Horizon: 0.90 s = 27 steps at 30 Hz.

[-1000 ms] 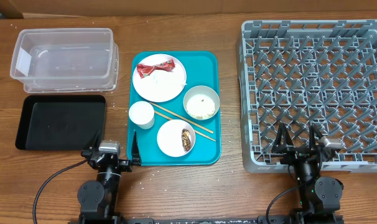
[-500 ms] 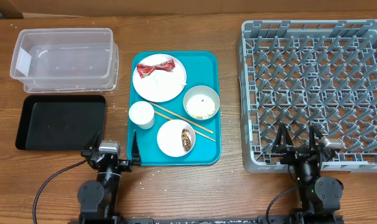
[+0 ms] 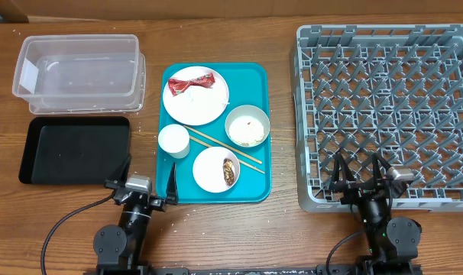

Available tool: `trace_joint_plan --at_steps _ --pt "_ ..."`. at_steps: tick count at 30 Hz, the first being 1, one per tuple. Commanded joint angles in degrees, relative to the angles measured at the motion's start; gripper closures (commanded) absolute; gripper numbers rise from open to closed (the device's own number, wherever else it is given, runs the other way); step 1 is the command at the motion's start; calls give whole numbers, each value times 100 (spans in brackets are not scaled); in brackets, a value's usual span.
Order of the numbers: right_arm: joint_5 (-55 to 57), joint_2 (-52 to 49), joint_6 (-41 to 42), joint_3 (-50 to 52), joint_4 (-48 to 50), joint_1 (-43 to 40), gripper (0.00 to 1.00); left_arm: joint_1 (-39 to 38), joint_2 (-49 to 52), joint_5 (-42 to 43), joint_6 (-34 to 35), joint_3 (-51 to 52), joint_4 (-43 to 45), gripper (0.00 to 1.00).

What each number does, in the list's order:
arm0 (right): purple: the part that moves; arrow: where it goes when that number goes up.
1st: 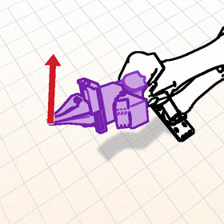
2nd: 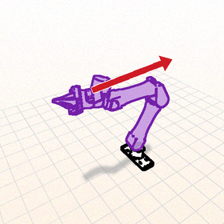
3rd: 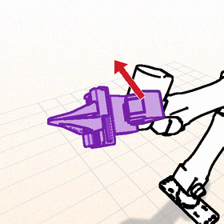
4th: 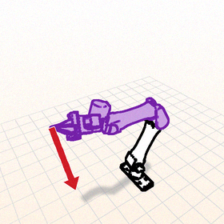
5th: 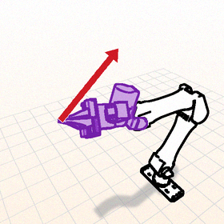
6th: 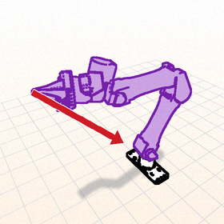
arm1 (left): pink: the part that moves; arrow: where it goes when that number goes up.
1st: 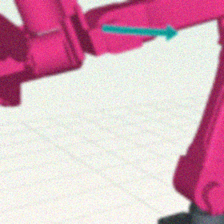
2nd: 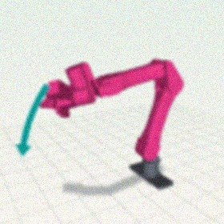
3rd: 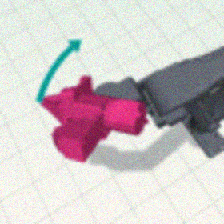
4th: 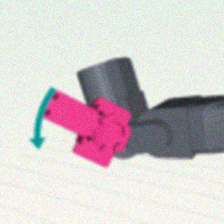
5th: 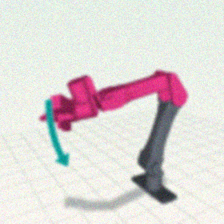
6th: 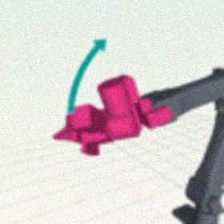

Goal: Sort waste into correct bins and load items into the dishwasher
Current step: 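Raise both grippers from rest toward the teal tray and rack, then grasp the red wrapper and tissue on the white plate with left gripper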

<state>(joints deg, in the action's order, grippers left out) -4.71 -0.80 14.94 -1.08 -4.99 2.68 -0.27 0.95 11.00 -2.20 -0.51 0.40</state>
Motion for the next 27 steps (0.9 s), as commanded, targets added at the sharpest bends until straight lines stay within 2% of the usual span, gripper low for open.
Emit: trace_joint_plan --at_steps 1,5,9,15,17,21,23,27 --pt "-232 63 -52 -365 -151 22 0 26 -63 258 2 -175 26 0" --pt "-400 31 -356 -1117 -699 22 0 26 96 238 -94 -835 -162 0" --pt "-461 -219 -691 -2188 -1558 22 0 26 807 267 -216 -1823 -560 0" --pt "-439 -1123 -1054 -3766 -2621 22 0 24 2778 817 -271 -3834 -1263 0" --pt "-442 -1530 -1058 -4218 -2935 22 0 24 3510 1001 -487 -4562 -1569 0" --pt "-442 -2564 -1073 -5182 -3746 22 0 15 5176 1346 -1134 -6282 -2568 0" --pt "-444 -3141 -1071 -5696 -4232 22 0 -52 6345 1613 -1762 -7497 -3440 0" --pt "-466 -4140 -1051 -6430 -4824 22 0 -278 8303 1587 -2702 -9621 -5156 0"
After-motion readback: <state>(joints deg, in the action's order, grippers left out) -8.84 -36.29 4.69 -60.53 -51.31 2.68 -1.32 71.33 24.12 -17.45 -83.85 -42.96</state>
